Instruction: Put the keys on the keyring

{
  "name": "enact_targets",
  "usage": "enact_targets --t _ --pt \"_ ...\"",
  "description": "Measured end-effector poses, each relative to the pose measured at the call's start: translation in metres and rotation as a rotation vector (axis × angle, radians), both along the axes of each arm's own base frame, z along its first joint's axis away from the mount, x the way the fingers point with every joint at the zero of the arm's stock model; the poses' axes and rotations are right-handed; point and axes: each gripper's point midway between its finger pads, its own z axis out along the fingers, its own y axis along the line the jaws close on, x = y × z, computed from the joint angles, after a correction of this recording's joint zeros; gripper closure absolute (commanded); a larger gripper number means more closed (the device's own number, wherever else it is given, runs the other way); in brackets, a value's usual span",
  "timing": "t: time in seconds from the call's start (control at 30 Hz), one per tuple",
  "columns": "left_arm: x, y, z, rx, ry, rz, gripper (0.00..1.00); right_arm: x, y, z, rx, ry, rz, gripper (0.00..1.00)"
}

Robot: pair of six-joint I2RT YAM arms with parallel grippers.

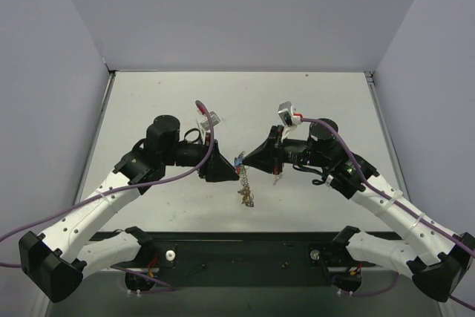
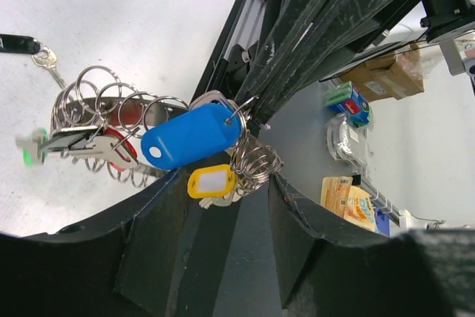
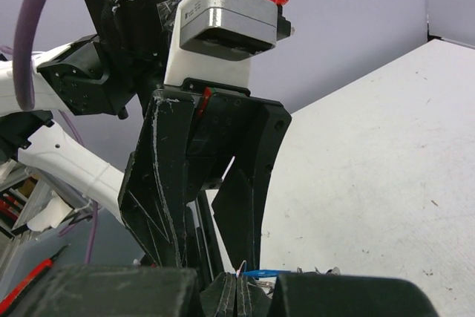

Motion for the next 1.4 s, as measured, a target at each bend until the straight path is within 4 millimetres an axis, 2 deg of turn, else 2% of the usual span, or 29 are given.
enact_targets --t 0.13,0.47,0.57,0.6,0.7,0.73,0.93,1.03,1.07,1.17,1.27,1.4 --pt "0.002 -0.003 -0.001 -0.021 0.013 0.008 0.47 0.0 0.0 0.0 0.001 0.0 0.0 1.0" --pt "0.01 -0.013 0.015 -0.104 0.014 0.019 0.56 0.001 0.001 0.004 0.015 -0.012 -0.004 1.0" --pt "0.011 -0.016 0.013 -0.103 0.019 0.015 0.66 0.001 0.001 0.005 0.016 -0.013 -0.004 1.0" --pt "0.011 -0.017 0.012 -0.101 0.021 0.014 0.77 0.001 0.001 0.005 0.016 -0.013 -0.004 1.0" --pt "0.01 -0.018 0.011 -0.098 0.029 0.01 0.97 0.002 0.001 0.005 0.016 -0.014 -0.007 1.0" --pt "0.009 -0.018 0.011 -0.099 0.026 0.008 1.0 0.002 0.0 0.005 0.016 -0.014 -0.009 1.0" --pt "0.01 -0.016 0.01 -0.088 0.014 0.024 1.0 0.004 0.0 0.004 0.012 -0.014 -0.023 1.0" --pt "0.011 -0.014 0.01 -0.076 0.002 0.041 1.0 0.006 -0.001 0.004 0.01 -0.015 -0.03 0.86" --pt "0.012 -0.013 0.011 -0.07 -0.003 0.048 1.0 0.006 -0.001 0.004 0.01 -0.016 -0.032 0.77" --pt "0.015 -0.01 0.015 -0.046 -0.028 0.066 1.0 0.007 -0.001 0.004 0.01 -0.017 -0.035 0.61" --pt "0.017 -0.006 0.02 -0.015 -0.055 0.083 1.0 0.008 -0.002 0.003 0.005 -0.019 -0.043 0.51" --pt "0.017 0.002 0.027 0.04 -0.102 0.092 1.0 0.008 -0.005 0.002 -0.009 -0.036 -0.049 0.43"
